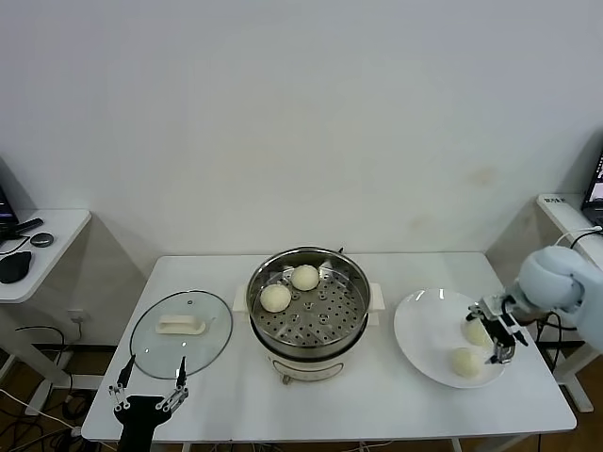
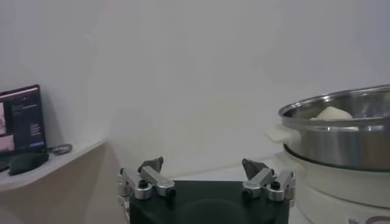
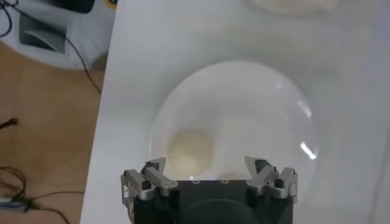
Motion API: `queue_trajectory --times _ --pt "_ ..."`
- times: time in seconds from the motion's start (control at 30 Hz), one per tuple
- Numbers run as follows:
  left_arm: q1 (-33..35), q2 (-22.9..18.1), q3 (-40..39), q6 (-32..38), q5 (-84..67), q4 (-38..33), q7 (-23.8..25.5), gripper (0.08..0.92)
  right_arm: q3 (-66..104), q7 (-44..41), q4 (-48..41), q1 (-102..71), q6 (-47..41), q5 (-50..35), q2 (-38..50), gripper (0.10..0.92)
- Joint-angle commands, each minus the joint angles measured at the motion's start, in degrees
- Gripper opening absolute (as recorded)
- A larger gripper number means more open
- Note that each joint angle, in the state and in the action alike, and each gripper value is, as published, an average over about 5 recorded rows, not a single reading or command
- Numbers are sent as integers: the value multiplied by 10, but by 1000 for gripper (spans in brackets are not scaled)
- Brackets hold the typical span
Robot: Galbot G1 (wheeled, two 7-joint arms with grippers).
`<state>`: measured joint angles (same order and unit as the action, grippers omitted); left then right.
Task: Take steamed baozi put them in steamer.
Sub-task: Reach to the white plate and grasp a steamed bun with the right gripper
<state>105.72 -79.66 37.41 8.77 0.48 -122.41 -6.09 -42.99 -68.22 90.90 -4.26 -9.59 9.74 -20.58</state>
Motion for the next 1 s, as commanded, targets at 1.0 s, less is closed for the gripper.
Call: queue_trajectory --times 1.0 --pt "1 -2 10 2 -1 3 0 823 53 40 -115 -100 -13 44 -95 604"
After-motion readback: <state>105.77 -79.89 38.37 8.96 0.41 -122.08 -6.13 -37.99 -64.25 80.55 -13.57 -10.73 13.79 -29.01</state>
